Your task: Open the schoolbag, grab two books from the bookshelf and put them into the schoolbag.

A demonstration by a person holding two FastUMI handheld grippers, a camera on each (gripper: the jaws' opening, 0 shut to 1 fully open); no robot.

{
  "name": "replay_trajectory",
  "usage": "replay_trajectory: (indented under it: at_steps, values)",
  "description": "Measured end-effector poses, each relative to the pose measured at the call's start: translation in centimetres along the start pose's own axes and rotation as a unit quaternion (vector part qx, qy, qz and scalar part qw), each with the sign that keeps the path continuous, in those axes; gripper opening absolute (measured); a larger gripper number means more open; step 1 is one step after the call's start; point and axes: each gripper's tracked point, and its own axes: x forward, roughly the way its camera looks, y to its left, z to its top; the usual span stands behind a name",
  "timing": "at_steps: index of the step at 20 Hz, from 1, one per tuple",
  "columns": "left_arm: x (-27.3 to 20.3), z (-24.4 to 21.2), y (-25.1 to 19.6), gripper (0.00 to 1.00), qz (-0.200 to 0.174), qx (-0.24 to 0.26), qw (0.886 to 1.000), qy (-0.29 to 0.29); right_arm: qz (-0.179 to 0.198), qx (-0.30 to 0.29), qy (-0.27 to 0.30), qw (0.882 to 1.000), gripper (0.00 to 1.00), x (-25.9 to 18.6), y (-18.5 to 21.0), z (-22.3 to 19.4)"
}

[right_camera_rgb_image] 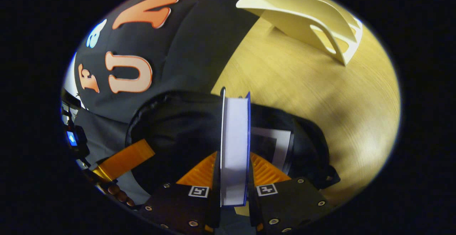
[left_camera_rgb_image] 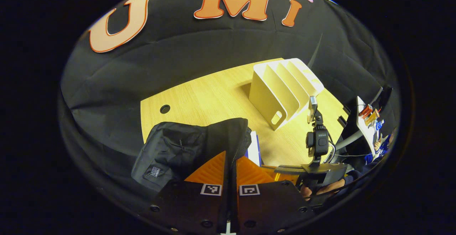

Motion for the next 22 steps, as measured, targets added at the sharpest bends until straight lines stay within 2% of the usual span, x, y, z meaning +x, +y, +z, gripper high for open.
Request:
replay_trajectory:
  at_steps: [2, 3, 5, 7, 9, 10, 11, 12, 14, 15, 17, 19, 21, 22]
  values:
    - [0.5, -0.1, 0.0, 0.04, 0.007, 0.009, 1.0, 0.006, -0.031, -0.016, 0.076, 0.997, 0.44, 0.2, -1.6, -3.1]
    - [0.8, -0.1, -0.2, 0.04, 0.009, 0.014, 1.0, 0.007, -0.039, -0.025, 0.104, 0.993, 0.53, 0.3, -2.0, -4.3]
    - [1.3, -0.4, -0.6, 0.04, 0.016, 0.025, 1.0, 0.011, -0.065, -0.05, 0.149, 0.985, 0.61, 0.2, -3.3, -5.9]
    - [1.3, -0.6, -0.7, 0.04, 0.017, 0.023, 1.0, 0.011, -0.057, -0.061, 0.16, 0.984, 0.7, -0.6, -2.2, -6.1]
    - [1.1, -0.3, -0.1, 0.04, 0.027, 0.011, 1.0, 0.006, -0.038, -0.058, 0.147, 0.987, 0.8, -1.0, -2.0, -4.1]
    - [1.1, -0.2, 0.2, 0.04, 0.032, 0.002, 0.999, 0.006, -0.043, -0.056, 0.149, 0.986, 0.85, -0.8, -2.1, -3.4]
    - [1.1, -0.1, 0.3, 0.04, 0.037, -0.007, 0.999, 0.005, -0.056, -0.064, 0.161, 0.983, 0.75, -0.5, -2.4, -3.0]
    - [1.0, -0.3, 0.4, 0.04, 0.042, -0.014, 0.999, 0.007, -0.068, -0.084, 0.188, 0.976, 0.94, -0.7, -2.8, -3.5]
    - [1.1, -0.4, 0.5, 0.04, 0.057, -0.02, 0.998, 0.01, -0.069, -0.136, 0.227, 0.962, 0.96, -2.3, -2.7, -4.3]
    - [1.2, -0.3, 0.4, 0.04, 0.066, -0.021, 0.998, 0.012, -0.059, -0.143, 0.236, 0.959, 0.96, -3.1, -2.4, -4.2]
    - [1.1, -0.4, 0.4, 0.04, 0.096, -0.017, 0.995, 0.018, -0.047, -0.131, 0.236, 0.962, 0.96, -5.4, -2.0, -2.7]
    - [0.9, -0.9, -0.3, 0.07, 0.127, -0.002, 0.992, 0.029, -0.043, -0.145, 0.213, 0.965, 0.96, -8.3, -2.5, 0.2]
    - [1.4, -1.7, -2.2, 0.17, 0.136, 0.0, 0.99, 0.038, -0.048, -0.172, 0.186, 0.966, 0.97, -11.5, -3.5, 3.7]
    - [1.7, -1.8, -3.1, 0.25, 0.142, -0.004, 0.989, 0.038, -0.05, -0.183, 0.176, 0.966, 0.97, -13.1, -4.0, 5.0]
